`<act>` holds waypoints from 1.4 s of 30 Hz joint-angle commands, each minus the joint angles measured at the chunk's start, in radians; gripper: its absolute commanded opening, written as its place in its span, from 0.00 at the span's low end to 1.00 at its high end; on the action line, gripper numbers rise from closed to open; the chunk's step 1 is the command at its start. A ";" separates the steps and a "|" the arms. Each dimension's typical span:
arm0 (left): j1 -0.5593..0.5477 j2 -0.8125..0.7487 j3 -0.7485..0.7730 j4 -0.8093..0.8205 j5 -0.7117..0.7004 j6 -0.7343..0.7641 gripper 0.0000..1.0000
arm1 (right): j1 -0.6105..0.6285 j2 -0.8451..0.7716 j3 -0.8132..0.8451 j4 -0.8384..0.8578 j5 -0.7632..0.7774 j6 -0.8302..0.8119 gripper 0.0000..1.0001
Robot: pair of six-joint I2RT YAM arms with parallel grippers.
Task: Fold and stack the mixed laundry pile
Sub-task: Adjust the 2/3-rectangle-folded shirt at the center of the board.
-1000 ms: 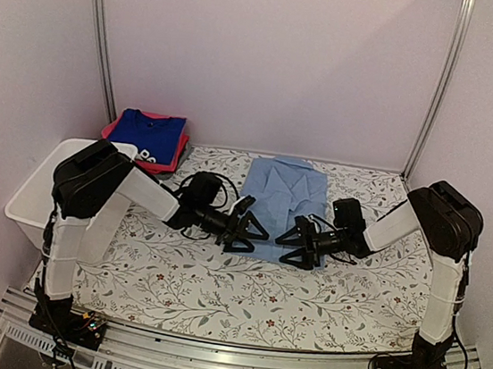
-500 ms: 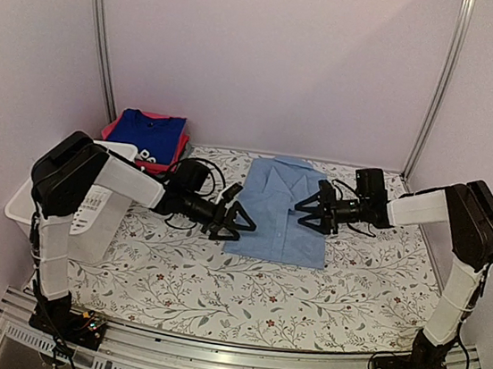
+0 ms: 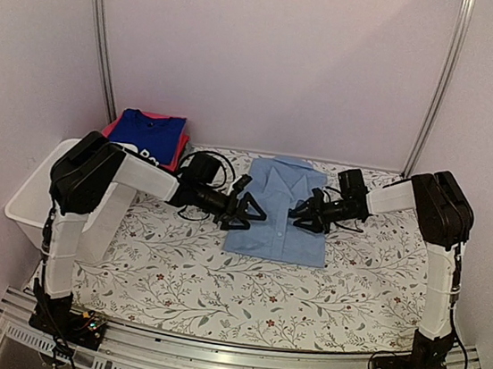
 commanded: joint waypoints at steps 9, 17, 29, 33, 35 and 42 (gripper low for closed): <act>0.018 0.051 0.010 -0.011 -0.011 0.013 1.00 | 0.002 0.197 0.263 0.116 -0.047 0.134 0.41; 0.050 0.042 0.049 -0.060 -0.030 0.044 1.00 | -0.025 0.288 0.303 0.187 -0.020 0.212 0.42; 0.218 -0.049 0.054 -0.066 -0.093 0.067 1.00 | -0.080 0.180 0.319 0.272 -0.122 0.223 0.49; 0.247 -0.052 0.067 -0.078 -0.095 0.074 1.00 | -0.073 0.189 0.319 0.191 -0.129 0.188 0.53; 0.249 -0.057 0.065 -0.081 -0.100 0.076 1.00 | -0.065 0.192 0.319 0.139 -0.124 0.153 0.53; 0.249 -0.066 0.039 -0.058 -0.104 0.058 1.00 | -0.026 0.230 0.366 0.009 -0.103 0.039 0.52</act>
